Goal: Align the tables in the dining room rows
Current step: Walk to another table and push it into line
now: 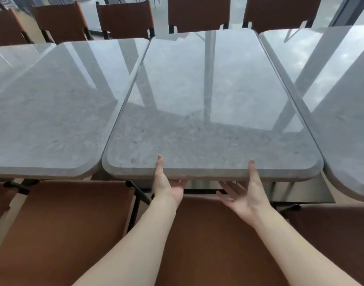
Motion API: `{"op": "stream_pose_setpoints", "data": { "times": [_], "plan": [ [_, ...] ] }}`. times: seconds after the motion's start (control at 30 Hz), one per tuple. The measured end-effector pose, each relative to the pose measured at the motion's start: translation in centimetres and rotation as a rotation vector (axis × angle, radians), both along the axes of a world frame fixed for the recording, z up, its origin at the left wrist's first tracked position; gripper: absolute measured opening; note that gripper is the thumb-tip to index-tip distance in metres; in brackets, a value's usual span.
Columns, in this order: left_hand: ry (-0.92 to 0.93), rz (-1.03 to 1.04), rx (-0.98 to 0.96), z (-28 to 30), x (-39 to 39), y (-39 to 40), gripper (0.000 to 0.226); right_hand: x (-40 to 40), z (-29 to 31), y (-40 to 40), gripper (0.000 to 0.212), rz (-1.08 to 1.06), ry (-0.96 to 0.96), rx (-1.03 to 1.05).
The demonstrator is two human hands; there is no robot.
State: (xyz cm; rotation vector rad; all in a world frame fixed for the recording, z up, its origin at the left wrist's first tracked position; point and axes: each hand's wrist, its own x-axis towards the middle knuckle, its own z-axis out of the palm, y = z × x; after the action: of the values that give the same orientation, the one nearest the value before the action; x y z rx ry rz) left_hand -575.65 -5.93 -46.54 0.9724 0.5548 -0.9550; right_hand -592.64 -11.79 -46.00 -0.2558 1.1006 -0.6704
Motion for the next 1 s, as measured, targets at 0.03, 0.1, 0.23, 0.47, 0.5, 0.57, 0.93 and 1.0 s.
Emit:
{"op": "stream_pose_setpoints", "data": {
  "times": [0.03,0.1,0.23,0.47,0.5,0.57,0.93,1.0],
  "plan": [
    [0.006,-0.003,-0.006,0.0,0.1,0.1,0.063,0.1,0.1,-0.8,0.074,-0.111,-0.079,0.014],
    [0.011,-0.019,-0.014,-0.2,0.3,0.1,0.061,0.6,0.0,-2.0,0.072,-0.277,-0.164,0.035],
    [-0.013,-0.080,0.088,-0.2,1.4,0.1,0.057,1.9,-0.9,-2.1,0.073,-0.370,-0.268,0.065],
    [-0.024,-0.039,0.026,-0.6,2.9,0.8,0.048,0.7,-1.1,-2.6,0.049,-0.325,-0.252,0.021],
    [-0.025,-0.057,0.007,-0.9,3.0,1.0,0.044,0.7,-1.0,-2.5,0.047,-0.322,-0.246,0.019],
    [-0.029,-0.084,-0.032,-1.2,3.2,1.4,0.032,0.8,-0.9,-2.2,0.044,-0.317,-0.239,0.010],
    [-0.032,-0.109,-0.125,0.3,2.8,2.5,0.017,0.7,-0.9,-2.1,0.020,-0.236,-0.185,-0.088],
    [-0.021,-0.107,-0.137,0.5,2.7,2.6,0.018,0.6,-0.9,-2.0,0.019,-0.230,-0.180,-0.095]
  ]
}}
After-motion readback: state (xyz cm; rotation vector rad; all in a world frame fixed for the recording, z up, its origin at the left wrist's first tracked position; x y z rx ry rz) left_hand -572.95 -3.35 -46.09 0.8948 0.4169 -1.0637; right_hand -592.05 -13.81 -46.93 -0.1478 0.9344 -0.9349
